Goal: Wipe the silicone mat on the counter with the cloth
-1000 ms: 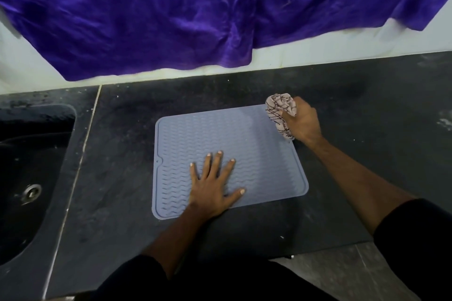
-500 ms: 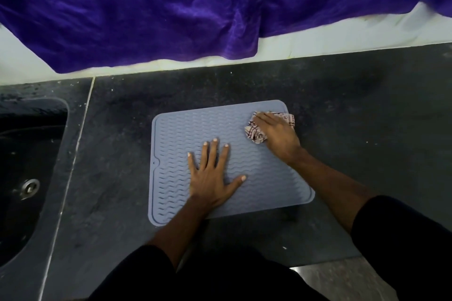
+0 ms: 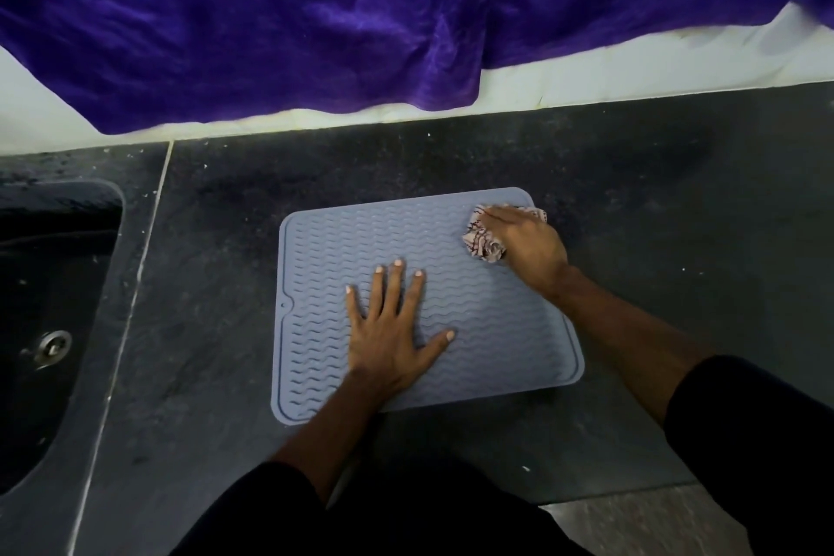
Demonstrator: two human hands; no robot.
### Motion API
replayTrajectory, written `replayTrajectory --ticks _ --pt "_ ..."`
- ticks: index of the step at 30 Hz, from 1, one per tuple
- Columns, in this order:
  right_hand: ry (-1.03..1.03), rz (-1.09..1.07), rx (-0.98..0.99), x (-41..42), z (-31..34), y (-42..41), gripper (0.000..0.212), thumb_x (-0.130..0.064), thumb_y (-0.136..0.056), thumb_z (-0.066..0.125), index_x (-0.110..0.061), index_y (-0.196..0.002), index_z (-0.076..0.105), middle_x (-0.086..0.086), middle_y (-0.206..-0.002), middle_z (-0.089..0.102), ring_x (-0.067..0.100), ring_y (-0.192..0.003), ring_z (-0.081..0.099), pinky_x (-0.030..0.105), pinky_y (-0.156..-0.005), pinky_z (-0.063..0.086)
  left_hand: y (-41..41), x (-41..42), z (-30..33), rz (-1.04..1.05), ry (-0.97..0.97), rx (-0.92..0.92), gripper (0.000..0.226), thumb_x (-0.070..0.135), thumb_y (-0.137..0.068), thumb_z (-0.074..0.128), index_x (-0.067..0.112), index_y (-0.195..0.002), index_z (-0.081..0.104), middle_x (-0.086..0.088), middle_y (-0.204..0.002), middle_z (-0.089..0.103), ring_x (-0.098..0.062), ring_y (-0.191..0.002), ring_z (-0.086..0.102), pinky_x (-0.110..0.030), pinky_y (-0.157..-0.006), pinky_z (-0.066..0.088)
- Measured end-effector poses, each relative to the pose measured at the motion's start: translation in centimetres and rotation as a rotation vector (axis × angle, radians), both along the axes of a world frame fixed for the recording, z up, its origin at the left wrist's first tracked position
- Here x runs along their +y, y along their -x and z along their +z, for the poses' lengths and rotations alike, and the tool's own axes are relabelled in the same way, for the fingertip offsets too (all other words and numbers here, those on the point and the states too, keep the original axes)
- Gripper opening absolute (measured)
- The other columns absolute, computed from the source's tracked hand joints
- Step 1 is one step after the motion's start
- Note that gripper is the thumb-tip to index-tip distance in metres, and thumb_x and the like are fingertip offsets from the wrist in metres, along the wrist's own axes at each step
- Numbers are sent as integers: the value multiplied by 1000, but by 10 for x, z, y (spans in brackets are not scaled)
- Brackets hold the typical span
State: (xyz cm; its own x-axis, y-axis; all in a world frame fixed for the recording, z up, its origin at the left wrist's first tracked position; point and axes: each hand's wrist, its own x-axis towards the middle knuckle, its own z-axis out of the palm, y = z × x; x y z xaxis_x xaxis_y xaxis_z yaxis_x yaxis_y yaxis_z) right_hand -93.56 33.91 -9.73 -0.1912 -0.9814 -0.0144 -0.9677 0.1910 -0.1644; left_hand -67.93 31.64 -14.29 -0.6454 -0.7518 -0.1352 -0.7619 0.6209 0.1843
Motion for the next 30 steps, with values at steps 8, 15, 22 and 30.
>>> replayTrajectory --ticks 8,15,22,30 --pt "49 68 -55 -23 4 -28 55 3 -87 53 -9 -140 43 10 -148 41 27 -138 35 36 -115 25 1 1 -2 9 13 11 94 89 -78 10 36 -152 -13 1 -161 -19 -24 -148 -18 -60 -113 -14" --pt "-8 48 0 -23 8 4 51 -9 -85 63 -10 -134 50 10 -138 52 28 -128 46 35 -108 35 0 1 -3 5 10 5 94 89 -78 9 36 -152 -15 1 -161 -20 -24 -147 -19 -61 -113 -13" --pt "-12 133 -31 -39 3 -24 56 -2 -86 58 -12 -139 44 8 -146 43 27 -135 38 37 -112 30 1 -1 0 -1 -11 2 96 91 -75 10 38 -151 -16 2 -161 -18 -23 -148 -18 -61 -113 -12" --pt "-6 -67 -13 -35 15 8 41 -11 -77 69 -10 -118 62 13 -119 63 32 -108 59 41 -93 50 -5 -13 6 -64 -42 -9 99 94 -72 13 39 -151 -8 3 -162 -10 -26 -148 -5 -63 -111 -1"
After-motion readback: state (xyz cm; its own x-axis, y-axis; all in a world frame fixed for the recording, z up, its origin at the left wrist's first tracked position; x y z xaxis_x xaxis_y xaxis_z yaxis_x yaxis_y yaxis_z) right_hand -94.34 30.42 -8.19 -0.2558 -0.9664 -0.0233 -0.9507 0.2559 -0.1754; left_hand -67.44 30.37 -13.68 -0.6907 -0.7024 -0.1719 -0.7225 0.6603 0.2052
